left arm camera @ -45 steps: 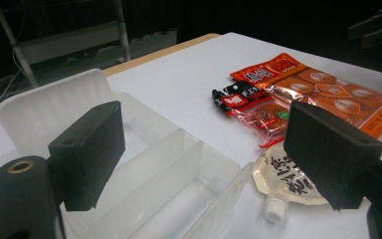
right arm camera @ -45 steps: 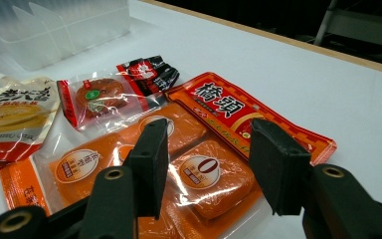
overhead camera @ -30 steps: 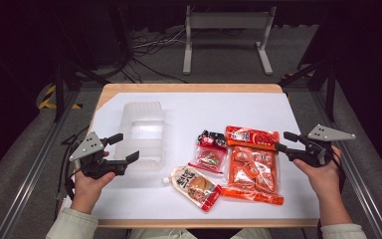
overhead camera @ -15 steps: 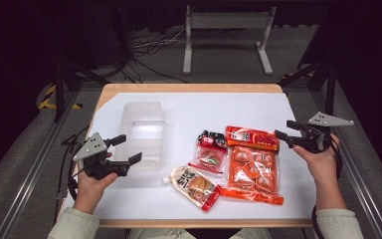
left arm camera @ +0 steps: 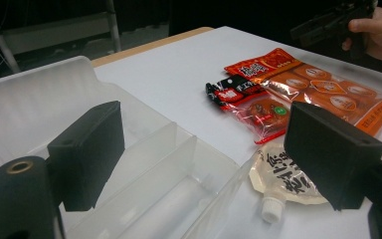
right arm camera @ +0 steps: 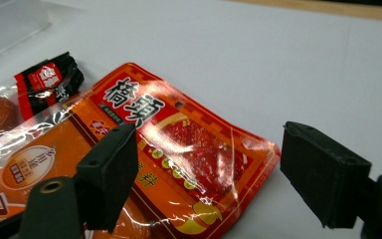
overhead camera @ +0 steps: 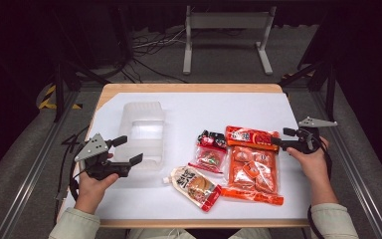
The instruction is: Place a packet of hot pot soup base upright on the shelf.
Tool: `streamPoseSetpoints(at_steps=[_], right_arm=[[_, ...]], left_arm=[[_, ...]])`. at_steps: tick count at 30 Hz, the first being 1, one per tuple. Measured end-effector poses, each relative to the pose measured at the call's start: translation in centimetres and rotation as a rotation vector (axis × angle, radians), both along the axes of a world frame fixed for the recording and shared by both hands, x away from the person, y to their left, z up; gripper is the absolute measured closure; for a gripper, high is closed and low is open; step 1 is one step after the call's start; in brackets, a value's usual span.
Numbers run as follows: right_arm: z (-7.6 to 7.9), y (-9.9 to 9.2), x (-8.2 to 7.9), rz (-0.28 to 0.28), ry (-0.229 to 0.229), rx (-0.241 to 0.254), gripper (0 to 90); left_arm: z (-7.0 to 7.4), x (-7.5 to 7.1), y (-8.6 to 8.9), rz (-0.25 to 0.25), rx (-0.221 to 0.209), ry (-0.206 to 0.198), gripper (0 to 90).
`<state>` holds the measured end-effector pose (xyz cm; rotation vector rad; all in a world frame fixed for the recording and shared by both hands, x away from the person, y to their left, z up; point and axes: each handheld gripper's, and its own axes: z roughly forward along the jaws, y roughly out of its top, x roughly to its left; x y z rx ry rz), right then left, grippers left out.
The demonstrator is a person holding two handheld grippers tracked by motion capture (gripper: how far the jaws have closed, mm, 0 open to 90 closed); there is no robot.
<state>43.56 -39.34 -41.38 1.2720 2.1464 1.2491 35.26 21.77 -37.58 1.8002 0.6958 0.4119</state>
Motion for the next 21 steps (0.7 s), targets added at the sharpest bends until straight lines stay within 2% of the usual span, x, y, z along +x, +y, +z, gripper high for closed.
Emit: streamPoseSetpoints(at_steps=[2, 5, 9, 16, 21], right_arm=[[-0.2, 0.0, 0.1, -0.008, 0.013, 0.0, 22.7], [-1.4, 0.0, 0.6, -0.014, 0.063, -0.009, 22.3], [-2.1, 0.0, 1.1, -0.012, 0.102, -0.007, 21.1], [-2.5, -0.1, 1.3, 0.004, 0.122, 0.026, 20.7], [-2.3, -0.4, 1.3, 0.013, 0.109, 0.065, 23.7]], left_arm=[[-0.1, 0.0, 0.0, 0.0, -0.002, 0.002, 16.8], [-0.2, -0.2, 0.0, -0.001, 0.006, 0.002, 16.8], [-0.3, -0.5, 0.1, 0.004, 0.006, 0.006, 16.7], [-0.4, -0.6, 0.3, 0.012, 0.005, 0.009, 16.7], [-0.5, -0.6, 0.2, 0.012, 0.008, 0.015, 16.7]])
